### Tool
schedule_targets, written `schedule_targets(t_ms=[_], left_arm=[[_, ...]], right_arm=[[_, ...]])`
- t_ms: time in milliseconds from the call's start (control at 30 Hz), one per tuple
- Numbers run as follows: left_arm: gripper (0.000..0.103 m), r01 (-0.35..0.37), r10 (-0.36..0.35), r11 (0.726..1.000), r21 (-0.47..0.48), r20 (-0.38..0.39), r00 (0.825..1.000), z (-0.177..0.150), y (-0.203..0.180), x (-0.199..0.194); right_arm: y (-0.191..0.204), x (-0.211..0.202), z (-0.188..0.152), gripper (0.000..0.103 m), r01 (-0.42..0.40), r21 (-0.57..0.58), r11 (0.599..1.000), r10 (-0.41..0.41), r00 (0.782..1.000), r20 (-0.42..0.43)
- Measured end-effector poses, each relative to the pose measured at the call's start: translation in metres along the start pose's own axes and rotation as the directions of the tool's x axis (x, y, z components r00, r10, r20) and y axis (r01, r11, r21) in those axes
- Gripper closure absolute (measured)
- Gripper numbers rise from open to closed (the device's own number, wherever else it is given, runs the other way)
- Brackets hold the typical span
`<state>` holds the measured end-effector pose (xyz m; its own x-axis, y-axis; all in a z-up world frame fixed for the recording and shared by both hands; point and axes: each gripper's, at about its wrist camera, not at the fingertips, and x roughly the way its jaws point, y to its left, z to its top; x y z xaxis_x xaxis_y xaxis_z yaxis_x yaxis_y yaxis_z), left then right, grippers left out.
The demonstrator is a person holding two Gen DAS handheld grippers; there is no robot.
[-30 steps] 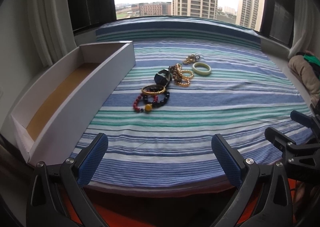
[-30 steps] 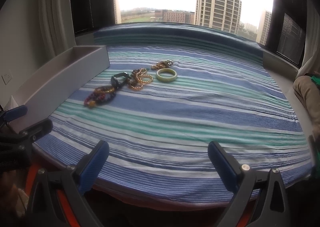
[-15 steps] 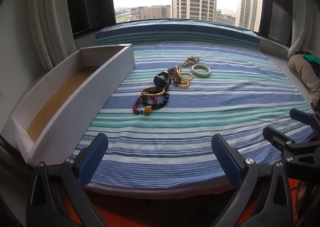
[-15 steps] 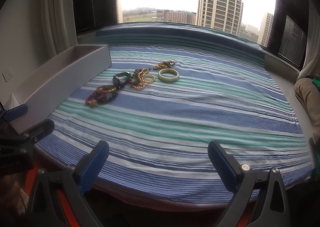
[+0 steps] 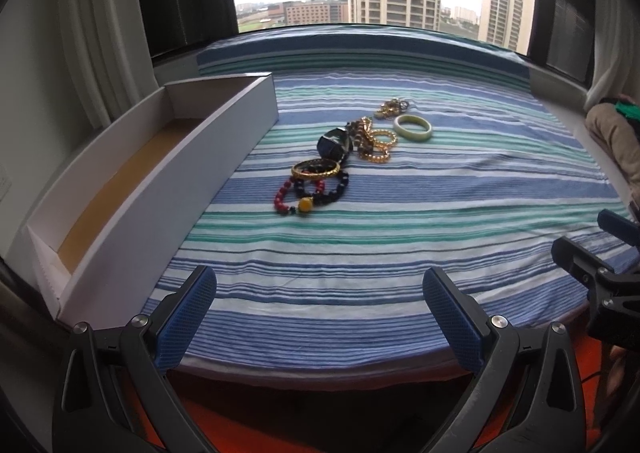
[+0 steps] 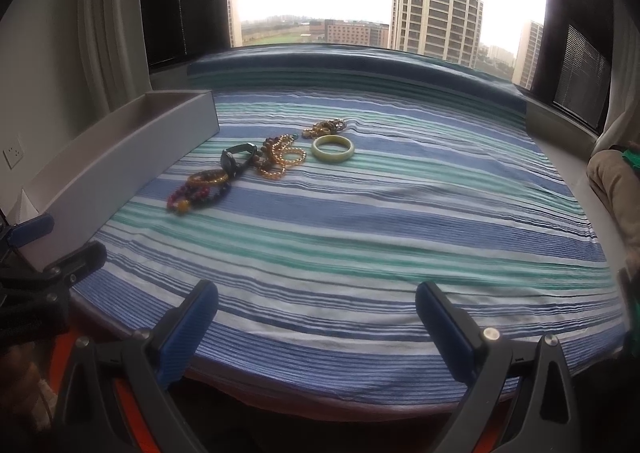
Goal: Organize jewelry
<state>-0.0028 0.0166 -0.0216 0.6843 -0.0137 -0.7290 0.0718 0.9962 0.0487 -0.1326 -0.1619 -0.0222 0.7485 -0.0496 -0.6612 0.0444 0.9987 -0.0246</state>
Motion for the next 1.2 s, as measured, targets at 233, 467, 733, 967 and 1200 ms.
schedule_targets(t_ms=[233,467,733,967,1200], left_arm=[[0.0,0.006,-0.006,1.0,-0.015,-0.006,1.0,-0.006,0.01,0.004],[0.0,0.005,-0.007,0.999,-0.046,-0.038,0.999,0.0,0.03,0.022],[0.0,0.233,-0.238,0.971,-0.047,-0.199,0.951,0.059,0.042,0.087],[0.0,0.239,-0.221,0.971,0.007,-0.359,0.907,0.116,0.017,0.2],[0.004,0.138,-0.135,0.99,-0.029,-0.479,0.867,0.117,0.017,0.279]], right_arm=[[-0.015,0.002,0.004,0.002,0.034,0.054,0.998,-0.034,0.999,0.004],[-0.006,0.007,0.003,0.002,0.018,0.025,1.0,-0.018,1.0,-0.007],[-0.002,0.009,0.0,0.002,0.003,0.017,1.0,-0.003,1.0,-0.013],[-0.009,0.006,-0.006,0.002,-0.001,0.039,0.999,0.002,1.0,-0.011],[-0.029,0.005,-0.016,0.002,0.028,0.087,0.996,-0.026,0.999,-0.024]])
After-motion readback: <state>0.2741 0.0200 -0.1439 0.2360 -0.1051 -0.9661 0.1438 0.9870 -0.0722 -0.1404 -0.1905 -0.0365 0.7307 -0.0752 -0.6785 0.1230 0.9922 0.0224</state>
